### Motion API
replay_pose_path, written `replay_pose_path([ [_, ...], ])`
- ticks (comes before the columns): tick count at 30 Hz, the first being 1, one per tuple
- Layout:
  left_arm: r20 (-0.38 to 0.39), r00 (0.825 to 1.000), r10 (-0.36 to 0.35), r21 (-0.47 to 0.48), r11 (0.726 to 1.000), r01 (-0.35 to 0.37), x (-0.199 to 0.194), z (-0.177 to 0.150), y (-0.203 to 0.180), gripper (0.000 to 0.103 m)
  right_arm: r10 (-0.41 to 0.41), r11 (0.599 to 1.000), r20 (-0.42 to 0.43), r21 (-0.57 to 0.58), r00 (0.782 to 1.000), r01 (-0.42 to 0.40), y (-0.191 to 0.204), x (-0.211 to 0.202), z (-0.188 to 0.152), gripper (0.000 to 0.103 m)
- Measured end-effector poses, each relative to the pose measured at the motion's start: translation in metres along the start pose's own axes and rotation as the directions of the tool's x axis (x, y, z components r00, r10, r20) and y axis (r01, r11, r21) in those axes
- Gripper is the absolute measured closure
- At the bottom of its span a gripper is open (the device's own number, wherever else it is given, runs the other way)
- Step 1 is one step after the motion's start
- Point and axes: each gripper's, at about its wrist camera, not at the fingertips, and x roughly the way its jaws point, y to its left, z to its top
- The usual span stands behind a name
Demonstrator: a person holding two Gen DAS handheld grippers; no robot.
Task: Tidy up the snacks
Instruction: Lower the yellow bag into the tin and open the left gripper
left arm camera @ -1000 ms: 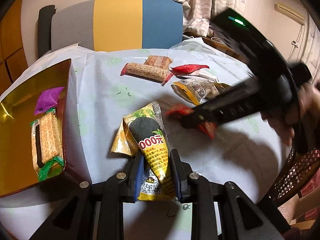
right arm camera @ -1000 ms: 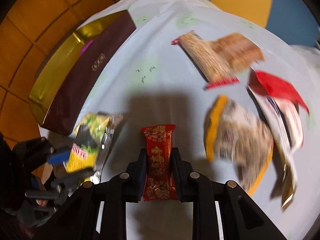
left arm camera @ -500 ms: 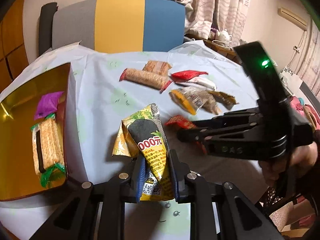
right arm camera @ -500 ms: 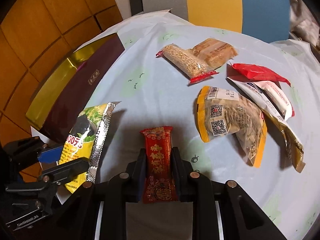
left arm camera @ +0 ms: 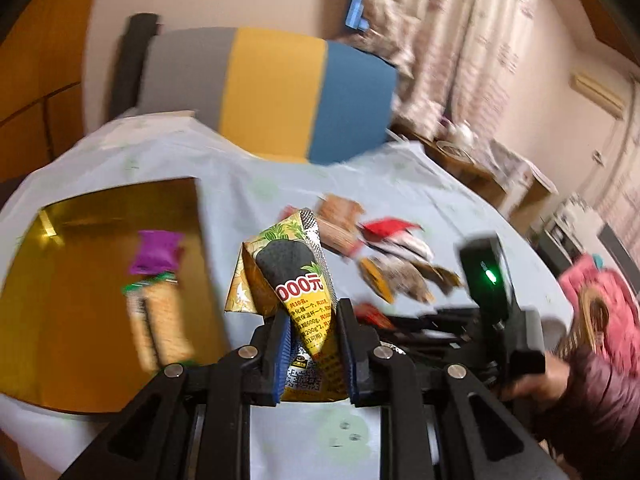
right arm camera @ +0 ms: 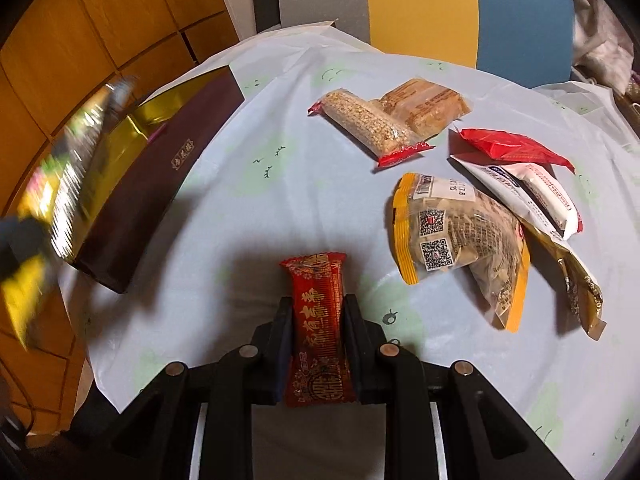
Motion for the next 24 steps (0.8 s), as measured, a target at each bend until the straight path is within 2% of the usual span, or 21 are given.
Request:
replay_pose_path([
  [3,0.014,0.999,0.034,-0.082,0.996,-0.033,-0.010,0.010,0.033,0.082,0.020,1.000,0.012,0.020,1.000,-0.021,-0.004,0.000,-0.002,0.079],
  [6,0.013,0.995,0.098,-0.145,0.985,-0.095,-0.011,0.021,0.067,0.082,0.021,1.000,0.012,0.022,1.000,-0.021,-0.004,0.000,-0.002,0.079],
  [11,-0.066,0.984,0.168,-0.241,0.954,-0.179,0.011,0.039,0.115,0.082,0.020,0.999,0.015,0.031,1.000,-0.021,-0.004,-0.001,-0.002,0.079],
  [14,-0.113,0.974,0.195,-0.247,0.944,-0.218,0.033,0.048,0.130,0.082,0.022,0.999,0.018,0.037,1.000,-0.023,-0.005,-0.001,-0.002,0.079],
  [18,-0.201,0.934,0.295,-0.179,0.926,-0.331,0.072,0.060,0.146,0.082,0.014,0.999,0.018,0.030,1.000,-0.014,-0.004,-0.001,-0.002,0.079],
  [19,-0.207,0.929,0.305,-0.185,0.921,-0.344,0.076,0.061,0.151,0.081,0.013,1.000,0.017,0.029,1.000,-0.013,-0.004,-0.001,-0.002,0.079],
  [21,-0.224,0.923,0.312,-0.186,0.916,-0.354,0.088,0.062,0.158,0.074,0.011,1.000,0.017,0.027,1.000,-0.012,-0.004,-0.001,-0.002,0.079],
  [22,-0.236,0.914,0.331,-0.195,0.905,-0.378,0.089,0.062,0.161,0.074,0.011,1.000,0.016,0.028,1.000,-0.011,-0.004,-0.001,-0.002,0.079],
  [23,-0.235,0.915,0.327,-0.205,0.904,-0.375,0.089,0.062,0.163,0.074,0.009,1.000,0.015,0.027,1.000,-0.009,-0.004,-0.001,-0.002,0.079],
  [24,-0.224,0.925,0.308,-0.213,0.910,-0.355,0.087,0.061,0.162,0.073,0.007,1.000,0.014,0.026,1.000,-0.007,-0.004,-0.001,-0.001,0.079],
])
